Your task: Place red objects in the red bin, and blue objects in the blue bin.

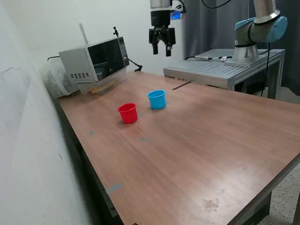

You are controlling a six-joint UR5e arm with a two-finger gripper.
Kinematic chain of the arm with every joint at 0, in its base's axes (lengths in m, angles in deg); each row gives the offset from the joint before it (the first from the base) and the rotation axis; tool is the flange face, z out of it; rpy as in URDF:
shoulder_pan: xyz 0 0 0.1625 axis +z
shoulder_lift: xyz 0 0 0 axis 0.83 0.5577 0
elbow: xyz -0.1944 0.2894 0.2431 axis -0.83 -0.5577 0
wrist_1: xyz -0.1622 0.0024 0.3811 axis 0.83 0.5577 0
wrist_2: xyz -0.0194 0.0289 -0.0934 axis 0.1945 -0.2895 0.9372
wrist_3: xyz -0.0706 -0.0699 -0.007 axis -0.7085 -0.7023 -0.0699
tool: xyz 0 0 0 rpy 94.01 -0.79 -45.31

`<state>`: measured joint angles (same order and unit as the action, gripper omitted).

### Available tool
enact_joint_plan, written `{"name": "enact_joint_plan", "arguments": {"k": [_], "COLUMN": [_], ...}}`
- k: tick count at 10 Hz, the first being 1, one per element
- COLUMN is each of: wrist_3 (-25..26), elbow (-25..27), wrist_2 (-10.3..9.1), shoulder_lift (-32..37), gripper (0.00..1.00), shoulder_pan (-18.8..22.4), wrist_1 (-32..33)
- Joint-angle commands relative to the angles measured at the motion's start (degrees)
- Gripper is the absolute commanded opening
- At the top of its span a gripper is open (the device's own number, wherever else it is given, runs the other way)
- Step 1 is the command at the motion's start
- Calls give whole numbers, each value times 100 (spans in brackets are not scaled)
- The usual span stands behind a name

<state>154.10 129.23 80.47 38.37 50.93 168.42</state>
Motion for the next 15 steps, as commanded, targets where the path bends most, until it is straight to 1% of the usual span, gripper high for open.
{"name": "enact_joint_plan", "arguments": {"k": [1,2,3,4,5,6,7,8,10,12,15], "wrist_3": [346,592,995,1321,1507,1535,1500,1474,1430,1447,1447], "elbow": [346,426,479,488,505,653,1038,1311,1507,1490,1446], "wrist_2": [18,166,602,737,730,703,695,686,694,703,703], "shoulder_lift": [1204,1618,2022,2279,2473,2701,2947,3062,3230,3222,3213], "gripper": [100,100,100,100,100,100,100,100,100,100,100], "shoulder_pan": [489,682,1093,1410,1683,1860,1888,1888,1879,1870,1844], "wrist_1": [-1241,-1785,-2460,-2963,-3455,-3843,-3908,-3926,-4083,-4793,-4832]}}
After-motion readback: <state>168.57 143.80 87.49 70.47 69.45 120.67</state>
